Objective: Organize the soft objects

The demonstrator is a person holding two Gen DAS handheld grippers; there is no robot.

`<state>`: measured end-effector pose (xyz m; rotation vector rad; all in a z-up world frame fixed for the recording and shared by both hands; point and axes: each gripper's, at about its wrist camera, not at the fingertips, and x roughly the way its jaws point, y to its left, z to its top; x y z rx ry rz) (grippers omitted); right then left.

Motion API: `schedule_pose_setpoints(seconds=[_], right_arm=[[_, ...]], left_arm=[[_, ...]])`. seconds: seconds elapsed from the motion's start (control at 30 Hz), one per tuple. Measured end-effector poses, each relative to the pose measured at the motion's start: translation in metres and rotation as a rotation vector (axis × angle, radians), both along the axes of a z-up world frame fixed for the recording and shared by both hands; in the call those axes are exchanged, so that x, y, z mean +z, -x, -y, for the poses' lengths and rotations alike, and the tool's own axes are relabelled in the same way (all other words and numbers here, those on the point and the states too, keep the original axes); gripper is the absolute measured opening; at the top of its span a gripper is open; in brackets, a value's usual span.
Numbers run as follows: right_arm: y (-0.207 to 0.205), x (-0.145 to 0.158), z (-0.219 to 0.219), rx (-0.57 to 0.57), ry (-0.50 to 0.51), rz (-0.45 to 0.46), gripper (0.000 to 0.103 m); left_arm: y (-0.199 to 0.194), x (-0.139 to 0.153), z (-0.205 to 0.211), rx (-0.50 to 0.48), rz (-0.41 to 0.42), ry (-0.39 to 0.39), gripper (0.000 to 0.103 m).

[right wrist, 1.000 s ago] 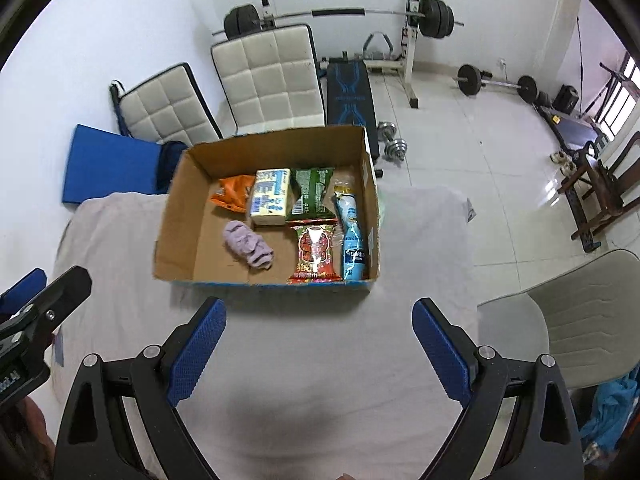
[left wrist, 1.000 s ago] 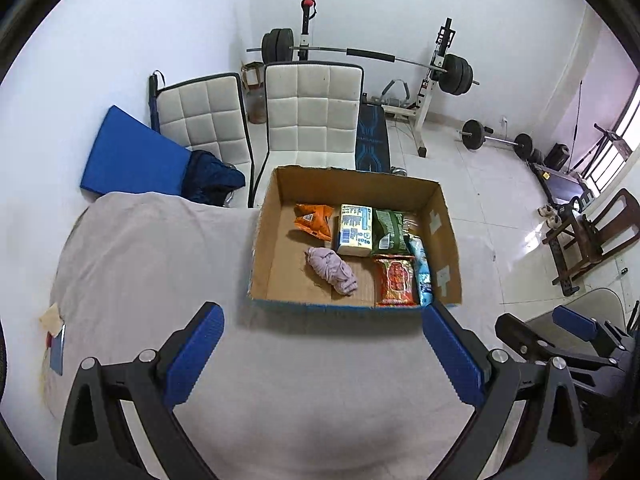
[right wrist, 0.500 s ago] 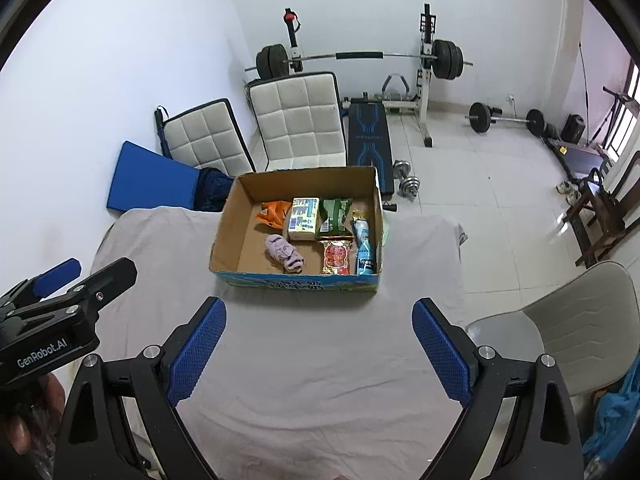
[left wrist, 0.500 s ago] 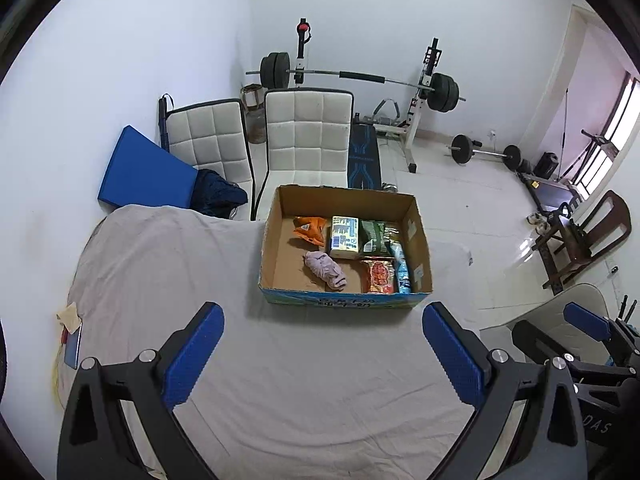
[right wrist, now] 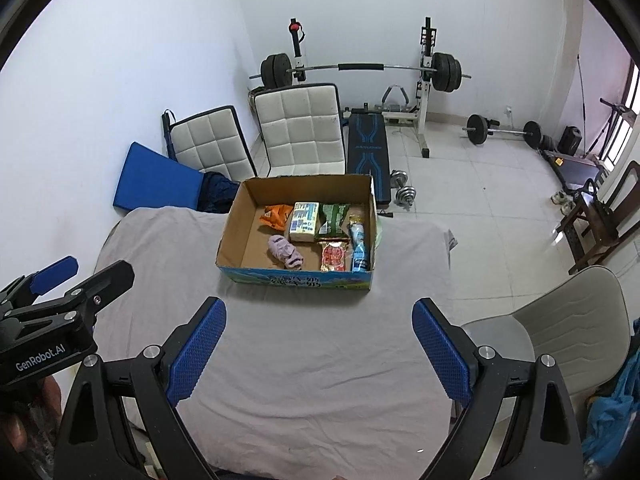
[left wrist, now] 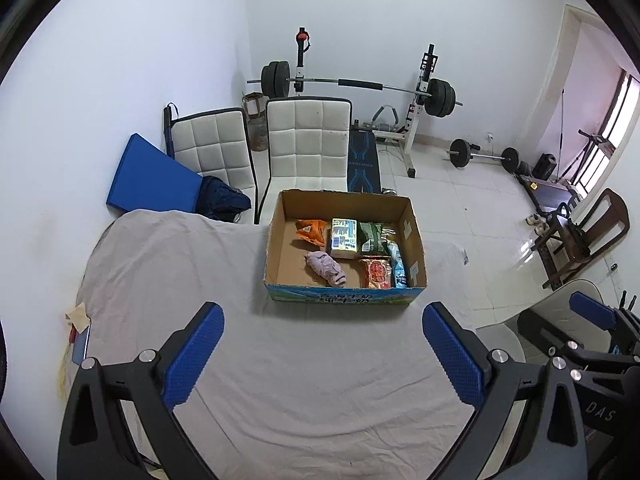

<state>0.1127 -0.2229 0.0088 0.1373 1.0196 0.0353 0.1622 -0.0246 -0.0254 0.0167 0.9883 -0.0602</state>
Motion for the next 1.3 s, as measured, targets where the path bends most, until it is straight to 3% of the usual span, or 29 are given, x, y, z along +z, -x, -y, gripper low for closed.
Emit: schedule_pose_setpoints(seconds=[1.3], right_arm=[[-0.016,0.025,0.008,-0.001,0.033,0.068,0.096]], left_arm=[[0.0,0.017,-0.013,0.022,0.048,-0.015,0.102]])
